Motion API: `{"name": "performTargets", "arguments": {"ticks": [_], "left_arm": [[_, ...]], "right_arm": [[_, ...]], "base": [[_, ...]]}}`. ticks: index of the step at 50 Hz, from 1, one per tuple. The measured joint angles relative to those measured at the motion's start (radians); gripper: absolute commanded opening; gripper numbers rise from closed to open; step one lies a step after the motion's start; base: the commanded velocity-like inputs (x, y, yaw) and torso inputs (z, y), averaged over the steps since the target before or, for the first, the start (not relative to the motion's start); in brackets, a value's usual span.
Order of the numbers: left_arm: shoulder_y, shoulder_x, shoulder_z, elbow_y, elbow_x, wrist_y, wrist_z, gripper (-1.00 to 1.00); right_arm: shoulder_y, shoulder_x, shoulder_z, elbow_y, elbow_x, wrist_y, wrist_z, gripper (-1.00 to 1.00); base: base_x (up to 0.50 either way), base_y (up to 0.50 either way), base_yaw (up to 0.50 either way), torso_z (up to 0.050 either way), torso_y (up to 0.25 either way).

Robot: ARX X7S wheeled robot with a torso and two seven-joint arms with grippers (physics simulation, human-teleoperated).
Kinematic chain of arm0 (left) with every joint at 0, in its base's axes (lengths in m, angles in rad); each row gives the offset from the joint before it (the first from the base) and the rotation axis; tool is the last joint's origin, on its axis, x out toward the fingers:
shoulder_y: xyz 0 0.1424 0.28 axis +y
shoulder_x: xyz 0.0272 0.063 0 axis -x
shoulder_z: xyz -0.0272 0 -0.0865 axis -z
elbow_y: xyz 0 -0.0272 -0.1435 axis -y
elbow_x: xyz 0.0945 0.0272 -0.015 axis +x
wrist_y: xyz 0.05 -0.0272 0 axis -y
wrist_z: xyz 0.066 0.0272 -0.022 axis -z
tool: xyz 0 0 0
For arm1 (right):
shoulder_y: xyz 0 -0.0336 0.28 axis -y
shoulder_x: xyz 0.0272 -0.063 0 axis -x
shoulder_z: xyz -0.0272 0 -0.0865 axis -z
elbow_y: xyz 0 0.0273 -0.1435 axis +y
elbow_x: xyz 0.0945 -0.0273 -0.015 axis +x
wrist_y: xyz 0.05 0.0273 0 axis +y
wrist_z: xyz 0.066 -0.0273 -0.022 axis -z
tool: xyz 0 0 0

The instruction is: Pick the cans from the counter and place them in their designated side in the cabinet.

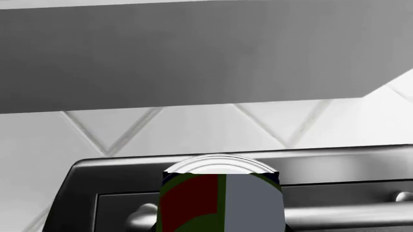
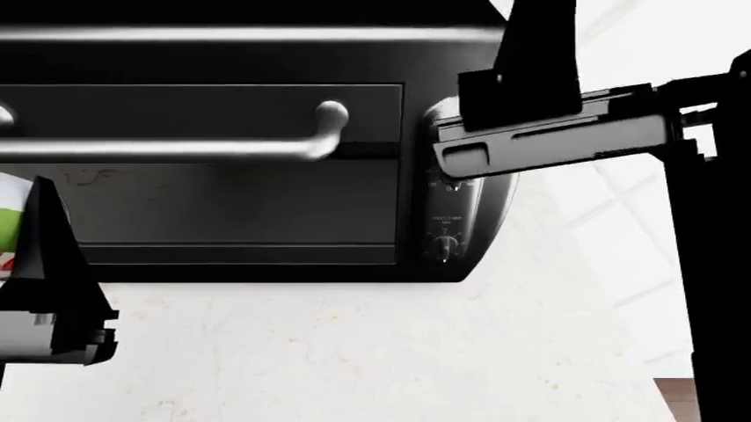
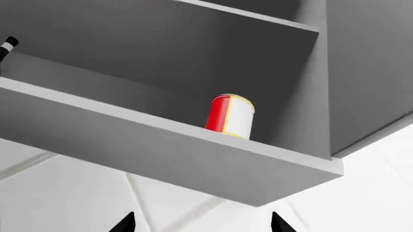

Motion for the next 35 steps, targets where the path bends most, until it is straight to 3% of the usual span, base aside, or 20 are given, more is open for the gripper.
{"name": "performTargets", "arguments": {"ticks": [8,18,35], "left_arm": [[-0.024,-0.007,0.022,-0.002,0.000,-0.012,-0.002,-1.00],[-0.041,-0.013,0.038,-0.001,0.001,-0.021,-0.006,-1.00],[-0.023,-0.013,0.028,-0.001,0.003,-0.009,-0.006,-1.00]], "right_arm": [[-0.161,-0.032,0.206,-0.010,0.002,0.144,0.000,1.00],[-0.260,-0.033,0.325,-0.015,0.005,0.210,0.000,1.00],[-0.322,-0.066,0.382,-0.018,0.004,0.251,0.000,1.00]], "base": [[0.00,0.00,0.00,0.000,0.000],[0.00,-0.02,0.00,0.000,0.000],[0.00,-0.47,0.00,0.000,0.000]]}}
